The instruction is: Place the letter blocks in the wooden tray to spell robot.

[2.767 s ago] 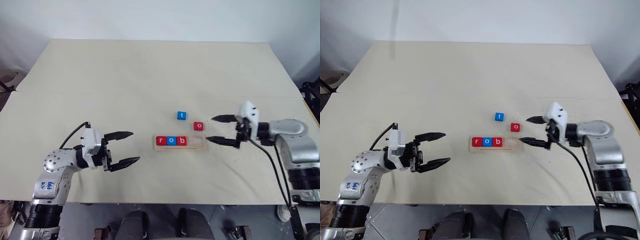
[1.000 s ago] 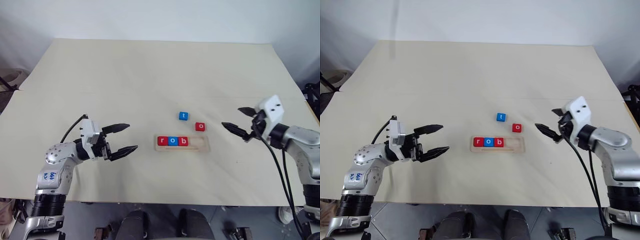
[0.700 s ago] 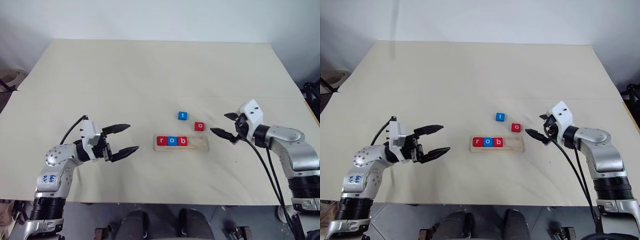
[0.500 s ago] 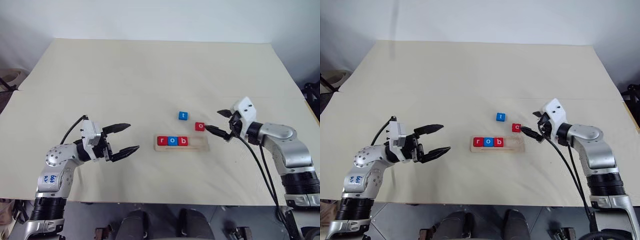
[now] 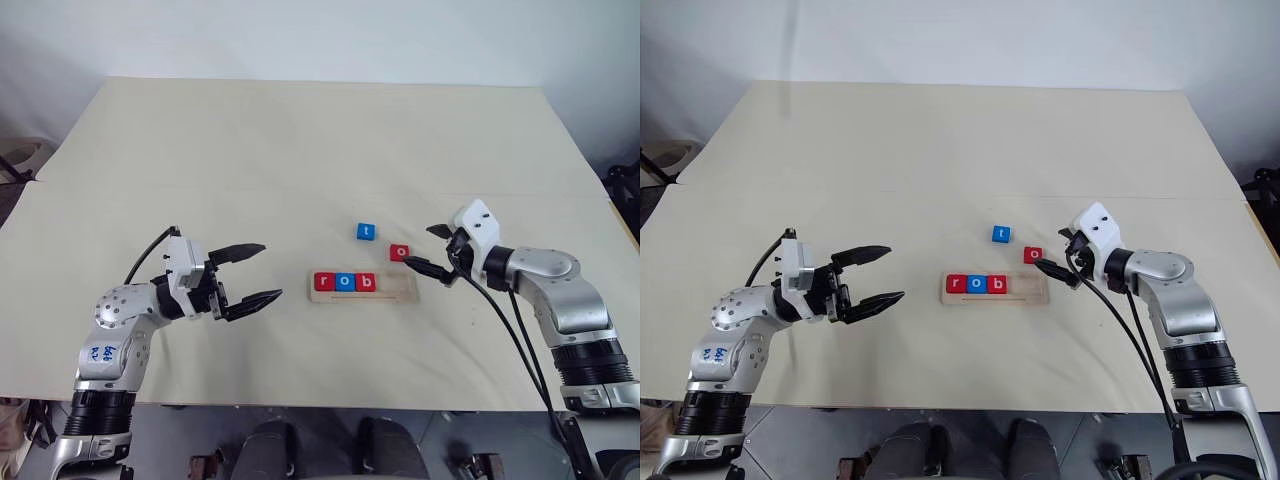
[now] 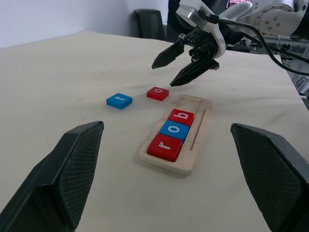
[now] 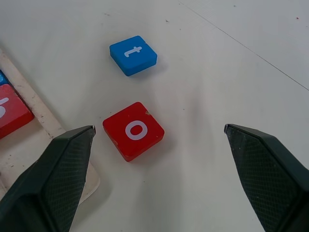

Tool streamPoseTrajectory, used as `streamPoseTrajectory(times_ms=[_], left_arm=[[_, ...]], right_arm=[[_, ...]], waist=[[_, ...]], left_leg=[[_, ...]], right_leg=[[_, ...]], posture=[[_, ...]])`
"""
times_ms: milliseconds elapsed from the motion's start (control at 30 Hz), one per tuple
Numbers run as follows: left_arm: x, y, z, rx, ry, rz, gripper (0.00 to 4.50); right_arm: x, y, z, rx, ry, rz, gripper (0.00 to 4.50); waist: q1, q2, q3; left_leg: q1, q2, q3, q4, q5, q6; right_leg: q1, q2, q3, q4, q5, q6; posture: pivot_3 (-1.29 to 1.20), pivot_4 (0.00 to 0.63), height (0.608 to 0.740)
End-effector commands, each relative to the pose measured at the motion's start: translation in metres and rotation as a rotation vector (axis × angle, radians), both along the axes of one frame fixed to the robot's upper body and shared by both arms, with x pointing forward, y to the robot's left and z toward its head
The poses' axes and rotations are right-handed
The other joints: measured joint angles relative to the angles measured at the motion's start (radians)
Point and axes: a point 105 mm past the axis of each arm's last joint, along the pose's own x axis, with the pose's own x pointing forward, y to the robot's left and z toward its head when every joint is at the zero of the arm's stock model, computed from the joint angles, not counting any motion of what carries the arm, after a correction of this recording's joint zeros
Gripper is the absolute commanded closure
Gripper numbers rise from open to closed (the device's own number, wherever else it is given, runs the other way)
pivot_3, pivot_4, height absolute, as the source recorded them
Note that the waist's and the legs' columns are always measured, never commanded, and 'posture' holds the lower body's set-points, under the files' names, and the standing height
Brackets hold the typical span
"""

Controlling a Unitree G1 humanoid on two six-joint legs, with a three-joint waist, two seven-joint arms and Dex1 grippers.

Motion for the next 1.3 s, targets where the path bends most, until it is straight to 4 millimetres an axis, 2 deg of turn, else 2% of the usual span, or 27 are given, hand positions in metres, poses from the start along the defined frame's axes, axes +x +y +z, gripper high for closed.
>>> streamPoseTrajectory(times_ms=[33,333,533,800,900,1133,1167,1300], left_arm=[[-0.001,-0.002,0.005,-0.01,-0.027,-0.016,0.0],[-0.004,0.003,0.002,-0.001,-0.023,0.007,0.0],[-0.008,0.004,0.001,0.003,-0.019,0.008,0.0],[-0.009,0.008,0.004,0.013,-0.024,0.021,0.0],[-0.011,0.009,0.003,0.015,-0.024,0.027,0.0],[-0.011,0.009,0.003,0.014,-0.025,0.034,0.0],[-0.011,0.009,0.003,0.013,-0.025,0.034,0.0],[-0.009,0.007,0.003,0.008,-0.023,0.026,0.0]], right_arm=[[0.001,0.006,0.018,0.034,-0.039,-0.012,0.01],[0.003,0.014,0.016,0.157,0.083,-0.381,0.01],[-0.001,0.033,0.001,0.166,0.135,-0.494,0.01],[-0.002,0.047,-0.008,0.166,0.176,-0.554,0.01],[-0.006,0.048,-0.017,0.141,0.198,-0.576,0.6],[-0.006,0.051,-0.018,0.143,0.201,-0.585,2.91],[-0.006,0.05,-0.017,0.146,0.198,-0.586,3.05],[-0.004,0.037,-0.01,0.149,0.159,-0.609,3.05]], waist=[[0.0,0.0,0.0],[0.0,0.0,0.0],[-0.001,0.0,0.0],[-0.004,0.0,0.0],[-0.006,0.0,0.0],[-0.01,0.0,0.0],[-0.01,0.0,0.0],[-0.01,0.0,0.0]], left_leg=[[0.0,0.0,0.0,0.0,0.0,0.0],[0.0,0.003,0.0,0.0,0.0,0.0],[-0.001,0.003,0.0,-0.001,0.0,0.0],[-0.002,0.0,0.001,-0.001,0.0,0.0],[-0.002,0.0,0.002,-0.002,0.0,0.0],[-0.002,0.0,0.002,-0.002,0.0,0.0],[-0.002,0.0,0.002,-0.002,0.0,0.0],[-0.002,0.0,0.002,-0.002,0.0,0.0]], right_leg=[[0.0,0.0,0.0,0.0,0.0,0.0],[-0.001,0.0,0.0,0.001,0.0,0.0],[-0.003,0.0,0.001,0.001,0.0,0.0],[-0.006,0.0,0.002,0.003,0.0,0.0],[-0.006,0.0,0.002,0.003,0.0,0.0],[-0.006,0.0,0.002,0.003,0.0,0.0],[-0.006,0.0,0.002,0.003,0.0,0.0],[-0.006,0.0,0.002,0.003,0.0,0.0]], posture=[[0.0,0.15,0.74],[0.0,0.15,0.74],[0.0,0.15,0.74],[0.0,0.15,0.74],[0.0,0.15,0.74],[0.0,0.15,0.74],[0.0,0.15,0.74],[0.0,0.15,0.74]])
